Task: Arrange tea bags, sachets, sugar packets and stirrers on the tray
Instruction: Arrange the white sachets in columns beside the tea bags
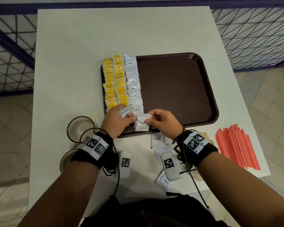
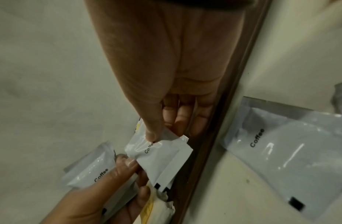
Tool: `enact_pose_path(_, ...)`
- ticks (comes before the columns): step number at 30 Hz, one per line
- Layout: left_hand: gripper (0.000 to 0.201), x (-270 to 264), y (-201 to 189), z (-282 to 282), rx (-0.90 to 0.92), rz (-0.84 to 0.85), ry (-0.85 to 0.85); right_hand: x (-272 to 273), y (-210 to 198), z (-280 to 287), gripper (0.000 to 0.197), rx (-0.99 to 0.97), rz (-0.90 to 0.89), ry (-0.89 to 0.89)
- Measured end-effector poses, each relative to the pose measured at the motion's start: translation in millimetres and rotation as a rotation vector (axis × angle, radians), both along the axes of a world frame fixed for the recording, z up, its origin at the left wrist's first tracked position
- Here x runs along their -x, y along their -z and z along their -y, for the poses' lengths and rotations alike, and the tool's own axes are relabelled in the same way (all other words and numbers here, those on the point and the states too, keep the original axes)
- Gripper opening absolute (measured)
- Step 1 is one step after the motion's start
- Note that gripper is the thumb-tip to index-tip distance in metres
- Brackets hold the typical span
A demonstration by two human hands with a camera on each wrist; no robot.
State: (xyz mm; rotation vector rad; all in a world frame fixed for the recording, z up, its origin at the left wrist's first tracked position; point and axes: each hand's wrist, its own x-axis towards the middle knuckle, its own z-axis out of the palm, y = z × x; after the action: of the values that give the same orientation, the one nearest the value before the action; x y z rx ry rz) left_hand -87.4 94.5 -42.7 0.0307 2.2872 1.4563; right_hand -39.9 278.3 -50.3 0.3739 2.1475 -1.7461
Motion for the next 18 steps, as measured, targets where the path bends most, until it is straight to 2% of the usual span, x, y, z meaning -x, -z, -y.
enact_pose_path(4, 0.012, 11, 2, -7, 0.206, -0.105, 0.150, 7, 7, 1, 0.013, -0.120, -0.017, -0.006)
enact_pose_path(9, 0.014, 20, 7, -16, 0.352, -0.135, 0.150, 10, 17, 2, 0.029, -0.278, -0.033, 0.063)
enact_pose_path(18, 0.027, 25, 2, -24, 0.446, -0.135, 0.183, 10, 20, 8, 0.021, -0.335, -0.017, 0.057)
